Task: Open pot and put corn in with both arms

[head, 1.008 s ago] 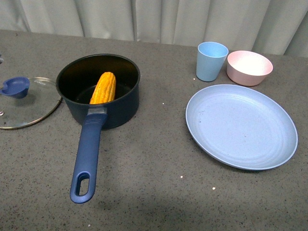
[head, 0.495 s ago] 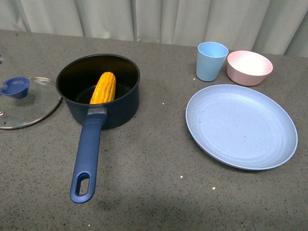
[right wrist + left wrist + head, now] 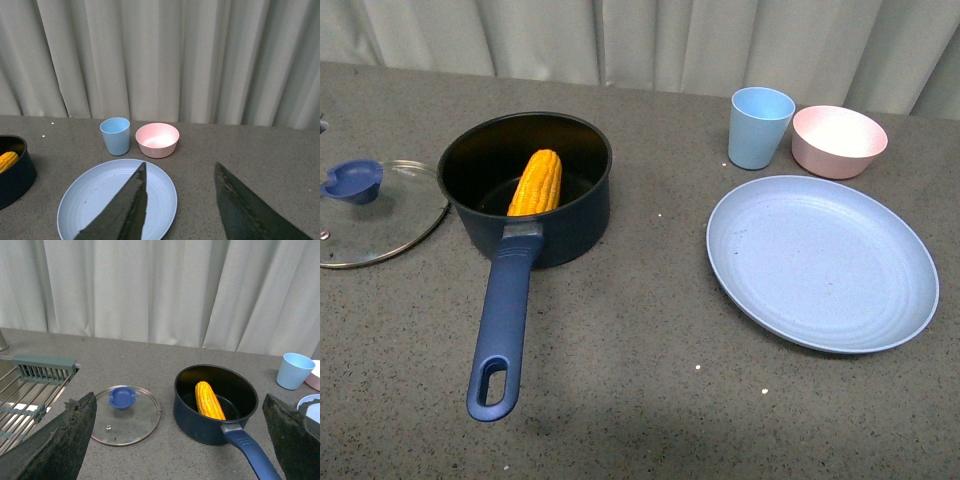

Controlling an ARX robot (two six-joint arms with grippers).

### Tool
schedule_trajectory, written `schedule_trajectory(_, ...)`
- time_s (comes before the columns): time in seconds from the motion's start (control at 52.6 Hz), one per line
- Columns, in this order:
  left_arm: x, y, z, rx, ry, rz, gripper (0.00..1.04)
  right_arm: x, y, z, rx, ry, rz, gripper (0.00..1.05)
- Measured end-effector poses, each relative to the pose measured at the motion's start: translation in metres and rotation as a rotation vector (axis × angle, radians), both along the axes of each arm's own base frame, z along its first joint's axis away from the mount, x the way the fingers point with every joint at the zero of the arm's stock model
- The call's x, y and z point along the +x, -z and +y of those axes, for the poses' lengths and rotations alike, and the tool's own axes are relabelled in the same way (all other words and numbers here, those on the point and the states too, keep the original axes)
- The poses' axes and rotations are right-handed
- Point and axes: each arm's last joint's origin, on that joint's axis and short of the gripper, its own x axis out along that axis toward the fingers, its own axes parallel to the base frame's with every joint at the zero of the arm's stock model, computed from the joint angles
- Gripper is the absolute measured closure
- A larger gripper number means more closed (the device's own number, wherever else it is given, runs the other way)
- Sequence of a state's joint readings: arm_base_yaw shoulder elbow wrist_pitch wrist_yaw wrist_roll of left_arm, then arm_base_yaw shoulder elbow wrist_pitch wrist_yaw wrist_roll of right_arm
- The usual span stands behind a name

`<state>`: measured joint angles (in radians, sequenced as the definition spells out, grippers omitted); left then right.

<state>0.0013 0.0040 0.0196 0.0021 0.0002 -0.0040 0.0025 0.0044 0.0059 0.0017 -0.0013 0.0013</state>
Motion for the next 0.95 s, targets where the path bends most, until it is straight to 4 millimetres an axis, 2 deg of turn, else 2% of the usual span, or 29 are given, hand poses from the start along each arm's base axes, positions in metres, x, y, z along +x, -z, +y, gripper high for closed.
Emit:
schedule_trajectory(0.114, 0.0, 0.0, 0.0, 0.0, 0.0, 0.0, 0.06, 0.0, 0.0, 0.0, 0.0, 0.0, 0.0, 0.48)
schedule_trajectory(0.171, 0.0, 0.0, 0.0, 0.0, 0.0, 0.0, 0.06, 0.0, 0.0, 0.0, 0.0, 0.0, 0.0, 0.35)
schedule_trajectory(0.361, 0.0, 0.0, 0.0, 0.0, 0.0, 0.0, 0.06, 0.0, 0.0, 0.0, 0.002, 0.0, 0.0, 0.07)
schedule_trajectory(0.438, 0.0, 0.0, 0.0, 0.0, 0.0, 0.0, 0.06, 0.0, 0.0, 0.0, 0.0, 0.0, 0.0, 0.1)
schedule_trajectory(0.951, 0.0, 0.0, 0.0, 0.0, 0.0, 0.0, 0.06, 0.0, 0.0, 0.0, 0.0, 0.0, 0.0, 0.09)
